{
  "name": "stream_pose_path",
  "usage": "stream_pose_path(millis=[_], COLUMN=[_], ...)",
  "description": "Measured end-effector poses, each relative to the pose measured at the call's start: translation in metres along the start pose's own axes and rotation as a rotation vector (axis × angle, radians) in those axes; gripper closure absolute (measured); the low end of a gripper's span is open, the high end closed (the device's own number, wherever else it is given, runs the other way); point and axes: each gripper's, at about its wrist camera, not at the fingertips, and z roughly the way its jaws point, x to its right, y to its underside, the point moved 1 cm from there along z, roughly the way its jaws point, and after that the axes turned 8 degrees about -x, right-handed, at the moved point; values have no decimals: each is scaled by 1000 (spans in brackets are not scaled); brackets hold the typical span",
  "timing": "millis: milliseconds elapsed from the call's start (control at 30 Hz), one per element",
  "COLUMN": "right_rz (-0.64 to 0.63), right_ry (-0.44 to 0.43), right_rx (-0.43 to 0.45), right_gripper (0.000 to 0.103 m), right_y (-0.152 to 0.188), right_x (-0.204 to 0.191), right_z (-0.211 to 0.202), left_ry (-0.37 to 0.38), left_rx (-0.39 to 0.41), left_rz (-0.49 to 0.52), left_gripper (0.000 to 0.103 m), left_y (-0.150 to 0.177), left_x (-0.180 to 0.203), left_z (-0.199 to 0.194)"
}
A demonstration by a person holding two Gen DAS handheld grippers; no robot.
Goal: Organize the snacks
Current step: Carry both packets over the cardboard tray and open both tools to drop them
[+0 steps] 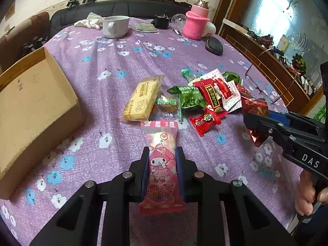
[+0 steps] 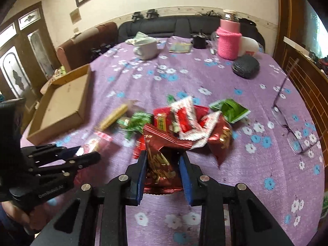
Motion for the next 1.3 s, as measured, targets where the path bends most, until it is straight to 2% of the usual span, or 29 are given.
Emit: stream_pose_path(millis=[200,400,567,800,1067,1167,1300], right_rz=[6,-38,-63,-121,-188,-193,-151], right_ry=[-54,-110,-159,-234,-283,-279,-291], right_rx=[4,16,7,-36,-85,-113,-162], right_gripper=[70,70,70,70,70,70,70], right_y=[-25,-58,-90,-146,-201,-219,-238], right_x=[-13,-44,-68,-123,-203,-230,-246], right_z=[-3,-6,-2,19,63,95,139], left_ry=[-9,-30,-57,-147,-224,-228,-223], left_rx=[48,108,150,211,186,157,106], left_rz=[-21,-72,-136,-230,-329,-372,-418], left_gripper=[80,80,80,80,80,80,80], left_y=[-3,-10,-15,-30,-61,-75,-89], left_x=[-8,-34,-70,-136,-224,-258,-290], left_z=[-23,-51,-75,-112,-119,-106,-76])
